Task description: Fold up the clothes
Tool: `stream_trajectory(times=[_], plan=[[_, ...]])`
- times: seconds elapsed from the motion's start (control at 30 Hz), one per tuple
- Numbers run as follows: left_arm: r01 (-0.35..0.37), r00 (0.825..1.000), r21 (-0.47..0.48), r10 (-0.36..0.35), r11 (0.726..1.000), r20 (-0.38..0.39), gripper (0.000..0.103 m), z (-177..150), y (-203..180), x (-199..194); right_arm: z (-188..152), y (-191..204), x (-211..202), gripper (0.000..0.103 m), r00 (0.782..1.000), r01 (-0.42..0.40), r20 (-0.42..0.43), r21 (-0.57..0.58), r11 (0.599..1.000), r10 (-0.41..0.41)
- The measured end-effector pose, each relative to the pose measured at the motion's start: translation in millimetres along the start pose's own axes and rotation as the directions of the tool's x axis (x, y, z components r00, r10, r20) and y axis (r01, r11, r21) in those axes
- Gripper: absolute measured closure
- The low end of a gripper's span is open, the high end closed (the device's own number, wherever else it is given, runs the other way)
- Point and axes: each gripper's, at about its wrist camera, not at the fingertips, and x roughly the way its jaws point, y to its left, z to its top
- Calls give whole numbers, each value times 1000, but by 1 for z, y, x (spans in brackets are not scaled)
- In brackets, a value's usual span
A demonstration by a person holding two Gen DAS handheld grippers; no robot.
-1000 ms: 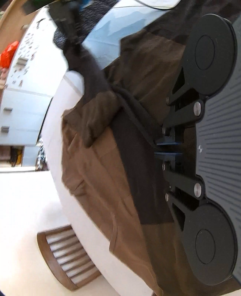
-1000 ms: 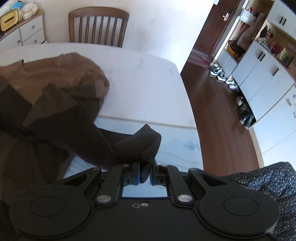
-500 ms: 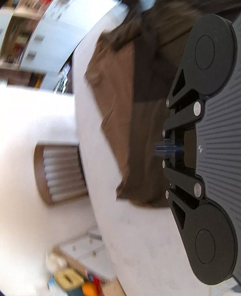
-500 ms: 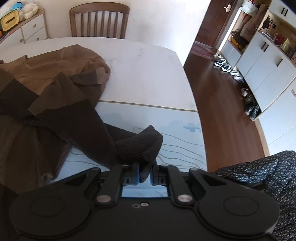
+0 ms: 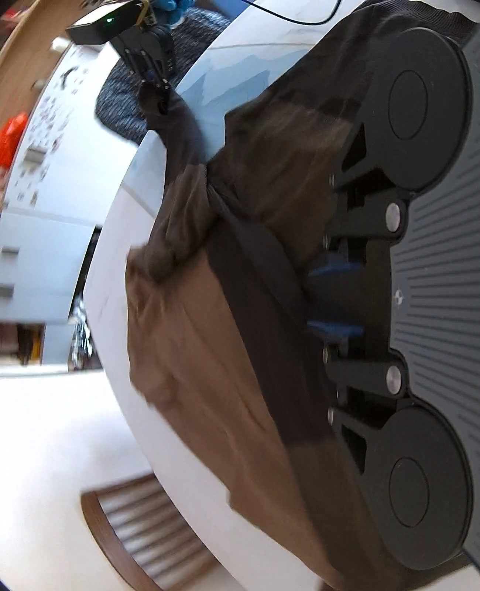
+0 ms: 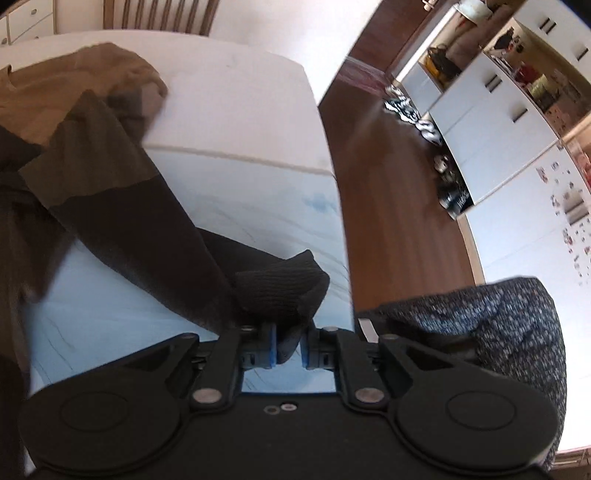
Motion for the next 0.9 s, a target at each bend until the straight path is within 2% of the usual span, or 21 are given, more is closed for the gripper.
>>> stream_trajectory(times=[0.07, 0.1, 0.13, 0.27, 0.37, 0.47, 0.5, 0.53, 0.57, 0.67, 0.8, 0.9], plan=[[-1, 1000, 27, 0, 1000, 22, 51, 7, -5, 6, -11, -9, -1, 0, 1000, 17, -15, 5, 1000, -17], [-3, 999, 42, 1, 999, 41, 36, 10, -8, 7, -16, -13, -2, 0, 999, 30, -23, 11, 999, -30], [-5, 998, 63, 1, 998, 57, 32, 13, -11, 8, -21, -19, -1, 0, 998, 50, -33, 22, 998, -50], [-7, 999, 159, -1, 987, 52, 31, 27, -26, 28, -40, -42, 5, 0, 994, 89, -63, 88, 992, -84], [-14, 1000, 211, 10, 977, 20, 31, 31, -35, 45, -50, -45, 3, 0, 999, 10, -53, 125, 992, -3], [-8, 1000, 203, 8, 979, 5, 31, 31, -36, 55, -52, -33, -7, 0, 999, -42, -19, 95, 995, 44], [3, 1000, 191, -3, 982, 2, 45, 30, -34, 56, -52, -30, -12, 0, 999, -51, -4, 80, 996, 52], [8, 1000, 176, -7, 984, -5, 74, 30, -32, 56, -51, -26, -17, 0, 998, -60, 10, 65, 996, 60], [10, 1000, 159, -8, 987, -15, 83, 29, -29, 57, -48, -25, -21, 0, 997, -71, 25, 62, 996, 69], [-1, 1000, 99, 0, 995, 16, 94, 26, -19, 48, -36, -22, -35, 0, 992, -101, 79, 66, 993, 95], [-29, 996, -15, 30, 999, 86, 95, 20, 1, 25, -26, -15, -53, 0, 979, -137, 165, 98, 986, 120], [-45, 991, -97, 56, 994, 122, 95, 15, 19, 5, -17, -5, -60, 0, 968, -185, 188, 75, 980, 169]])
